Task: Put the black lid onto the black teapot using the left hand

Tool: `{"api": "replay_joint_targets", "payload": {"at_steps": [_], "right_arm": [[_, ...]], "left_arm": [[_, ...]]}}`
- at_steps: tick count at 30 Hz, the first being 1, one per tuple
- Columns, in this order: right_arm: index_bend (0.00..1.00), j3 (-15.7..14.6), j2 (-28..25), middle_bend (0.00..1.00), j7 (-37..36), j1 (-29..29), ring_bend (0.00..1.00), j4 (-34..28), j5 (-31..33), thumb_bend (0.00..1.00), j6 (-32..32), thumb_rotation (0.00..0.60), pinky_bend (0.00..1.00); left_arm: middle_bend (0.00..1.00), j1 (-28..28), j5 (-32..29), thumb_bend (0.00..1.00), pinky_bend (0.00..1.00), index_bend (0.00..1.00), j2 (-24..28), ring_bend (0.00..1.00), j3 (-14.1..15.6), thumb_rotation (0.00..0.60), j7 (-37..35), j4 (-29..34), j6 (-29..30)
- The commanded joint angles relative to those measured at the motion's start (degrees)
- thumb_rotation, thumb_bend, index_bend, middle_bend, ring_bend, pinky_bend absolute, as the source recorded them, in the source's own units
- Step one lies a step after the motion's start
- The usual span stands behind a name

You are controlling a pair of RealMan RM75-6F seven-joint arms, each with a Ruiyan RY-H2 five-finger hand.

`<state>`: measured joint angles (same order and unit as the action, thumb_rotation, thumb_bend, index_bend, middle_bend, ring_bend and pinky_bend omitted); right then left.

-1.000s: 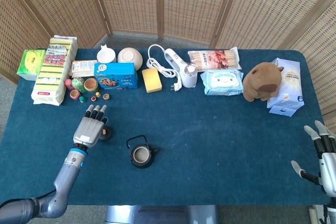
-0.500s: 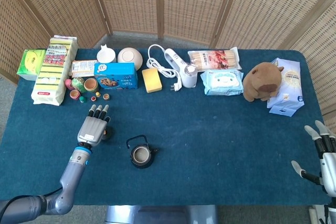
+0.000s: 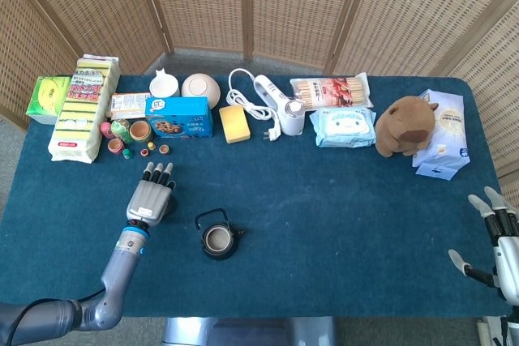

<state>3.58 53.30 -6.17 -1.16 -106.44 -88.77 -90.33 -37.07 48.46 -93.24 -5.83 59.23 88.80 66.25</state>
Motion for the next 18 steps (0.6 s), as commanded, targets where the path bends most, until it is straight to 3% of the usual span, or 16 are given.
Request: {"api": "replay_joint_targets", "payload": {"at_steps": [1, 9, 18], "right_arm": [[0.12, -0.1, -0.2, 0.0, -0.9, 0.2, 0.0, 0.1, -0.1, 0.24, 0.4, 0.6, 0.0], [0.12, 0.0, -0.4, 0.0, -1.8, 0.4, 0.0, 0.6, 0.0, 0.24, 0.5, 0.6, 0.0], [0.12, 0.0, -0.4, 0.0, -2.2, 0.3, 0.0, 0.7, -0.1, 0.24, 0.2, 0.6, 0.0]], "left_arm": [[0.0, -0.2, -0.4, 0.16, 0.04, 0.31, -0.3, 0.0, 0.2, 0.6, 0.0, -0.4, 0.1], [0.0, -0.7, -0.9, 0.18, 0.04, 0.31, -1.1, 0.0, 0.5, 0.6, 0.0, -1.5, 0.2], [0.0, -1.2, -1.0, 0.21, 0.04, 0.43, -2.1, 0.0, 1.2, 0.6, 0.8, -2.6, 1.4]]}}
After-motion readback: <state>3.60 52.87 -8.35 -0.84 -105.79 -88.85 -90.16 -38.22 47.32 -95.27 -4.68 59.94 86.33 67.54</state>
